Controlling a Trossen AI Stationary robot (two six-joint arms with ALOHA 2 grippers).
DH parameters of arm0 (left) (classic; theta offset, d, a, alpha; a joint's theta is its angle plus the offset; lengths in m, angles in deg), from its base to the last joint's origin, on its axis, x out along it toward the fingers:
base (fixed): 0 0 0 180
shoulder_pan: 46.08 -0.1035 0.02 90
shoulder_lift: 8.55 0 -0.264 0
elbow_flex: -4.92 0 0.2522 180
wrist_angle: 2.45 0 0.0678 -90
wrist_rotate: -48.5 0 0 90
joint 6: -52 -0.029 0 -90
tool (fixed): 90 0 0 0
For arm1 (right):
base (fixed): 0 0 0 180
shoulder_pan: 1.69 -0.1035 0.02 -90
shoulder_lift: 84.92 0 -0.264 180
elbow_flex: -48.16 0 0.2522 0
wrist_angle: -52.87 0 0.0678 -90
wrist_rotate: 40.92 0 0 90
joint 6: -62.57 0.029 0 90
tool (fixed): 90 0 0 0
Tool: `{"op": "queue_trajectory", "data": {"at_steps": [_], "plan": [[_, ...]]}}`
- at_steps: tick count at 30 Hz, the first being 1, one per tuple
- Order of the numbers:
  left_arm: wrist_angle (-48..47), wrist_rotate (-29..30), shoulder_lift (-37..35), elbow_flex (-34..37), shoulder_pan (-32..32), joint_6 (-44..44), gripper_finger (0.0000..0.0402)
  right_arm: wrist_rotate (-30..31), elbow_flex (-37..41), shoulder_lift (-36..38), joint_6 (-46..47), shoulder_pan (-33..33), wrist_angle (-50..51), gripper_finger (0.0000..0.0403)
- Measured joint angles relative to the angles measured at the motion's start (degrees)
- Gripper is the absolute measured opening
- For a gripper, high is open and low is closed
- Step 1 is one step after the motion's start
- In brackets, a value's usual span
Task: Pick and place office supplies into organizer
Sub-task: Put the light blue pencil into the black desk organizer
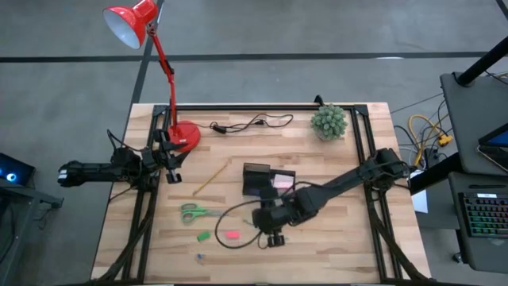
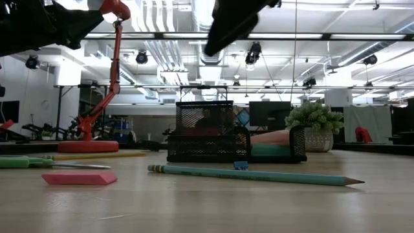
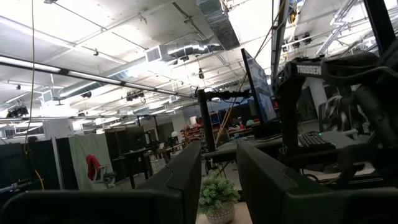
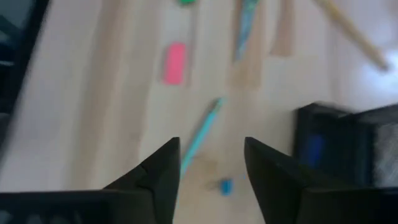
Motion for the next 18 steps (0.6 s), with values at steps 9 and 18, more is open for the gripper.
{"op": "queue_trajectory", "data": {"at_steps": [9,18], "plan": [[0.02,0.02,0.0,0.0,0.0,0.0,0.0089,0.5,0.41,-1.03,17.49,-2.87,-0.16,0.0214],[0.04,0.02,-0.04,0.0,-0.02,0.0,0.0089,0.08,0.67,-5.57,27.58,-3.61,1.6,0.02]]}}
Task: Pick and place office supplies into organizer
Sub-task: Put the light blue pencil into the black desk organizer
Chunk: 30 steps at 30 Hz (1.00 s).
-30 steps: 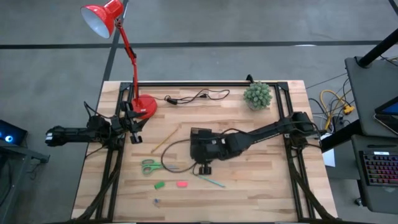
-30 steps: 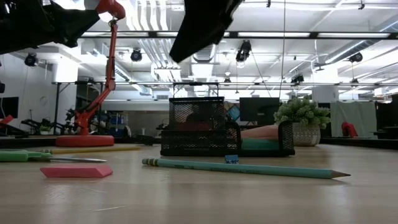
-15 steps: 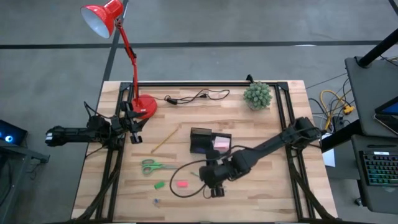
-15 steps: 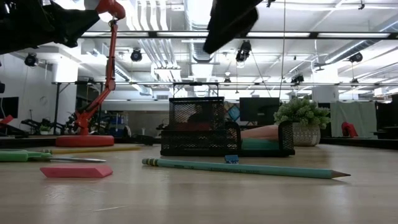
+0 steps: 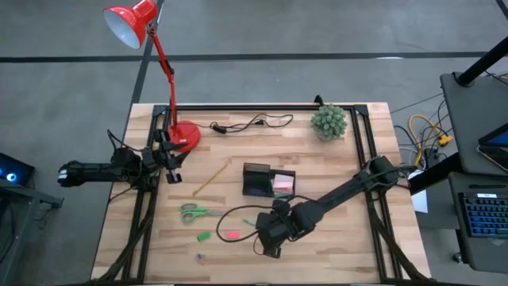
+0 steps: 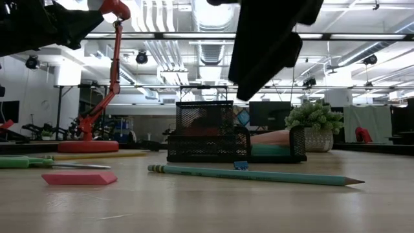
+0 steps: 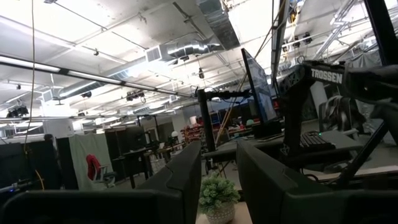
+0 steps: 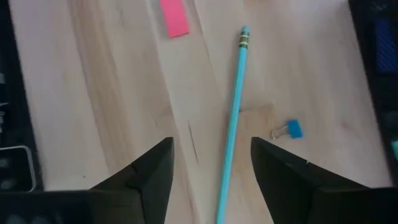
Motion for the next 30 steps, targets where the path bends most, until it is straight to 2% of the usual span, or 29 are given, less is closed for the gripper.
{"op": "queue_trajectory", "data": {"at_steps": [13,30], "plan": [[0.38,-0.16,-0.05,0.0,0.02,-0.5,0.0089,0.35,-0.25,-6.93,-0.35,-0.63,2.52,0.0175],[-0.08,-0.22,0.02,0.0,0.02,-0.02,0.0089,0.13,-0.33,-8.86,-0.73,-0.78,4.9,0.0134]]}}
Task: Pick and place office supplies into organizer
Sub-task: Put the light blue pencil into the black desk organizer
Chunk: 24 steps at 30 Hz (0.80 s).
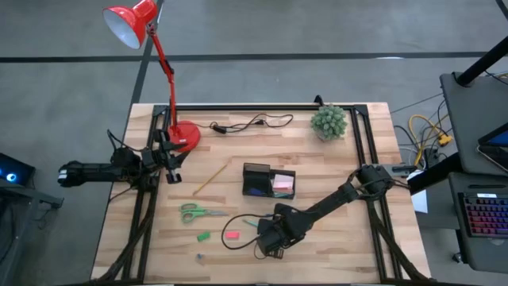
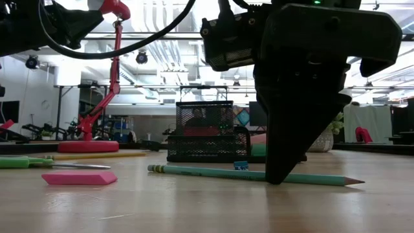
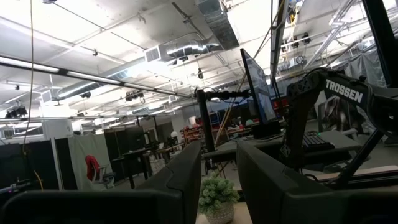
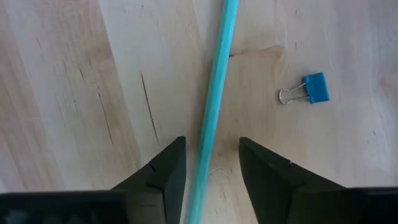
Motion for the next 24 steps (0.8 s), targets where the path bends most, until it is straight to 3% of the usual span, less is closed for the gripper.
{"op": "queue_trajectory", "data": {"at_steps": [15,24], "plan": [[-0.05,-0.04,0.0,0.02,0.0,0.07,0.0089,-2.97,-0.09,-0.07,-3.95,0.04,1.24,0.003],[-0.02,-0.04,0.0,0.0,-0.02,0.04,0.0089,-4.09,-0.04,-0.07,-4.34,0.09,1.67,0.0013]]}}
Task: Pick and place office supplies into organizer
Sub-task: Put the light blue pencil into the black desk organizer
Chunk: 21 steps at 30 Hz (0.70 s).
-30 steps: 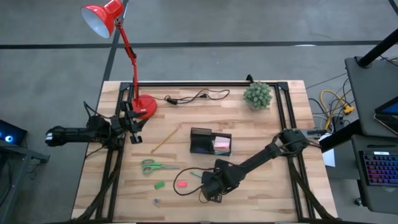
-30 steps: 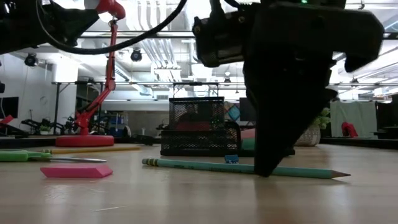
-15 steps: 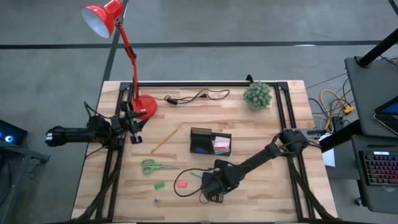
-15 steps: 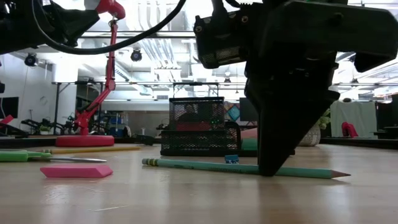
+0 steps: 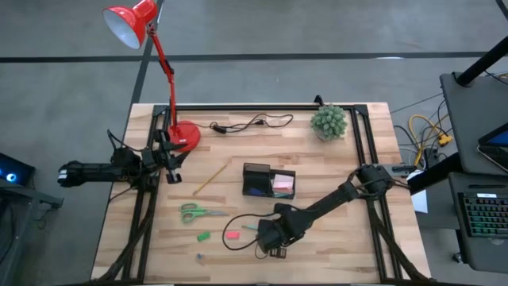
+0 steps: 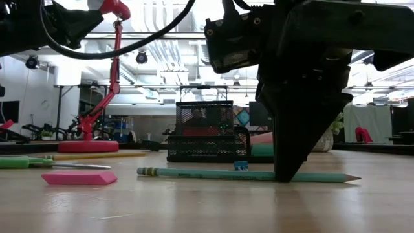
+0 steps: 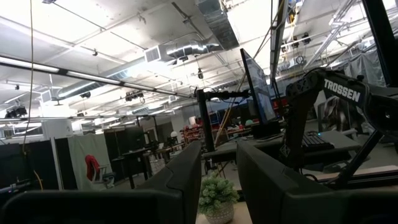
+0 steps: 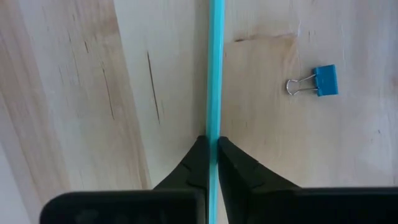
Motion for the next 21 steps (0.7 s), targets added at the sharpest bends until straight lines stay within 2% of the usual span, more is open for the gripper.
{"op": "queue_trajectory", "data": {"at_steps": [9,21], "plan": [[0.04,0.0,0.0,0.02,0.02,-0.02,0.0089,-0.48,-3.37,-0.24,-2.09,-0.04,5.03,0.0013],[0.06,0.0,0.0,0.0,0.0,-0.02,0.0089,2.75,-7.58,-0.16,-2.16,-0.04,11.93,0.0012]]}}
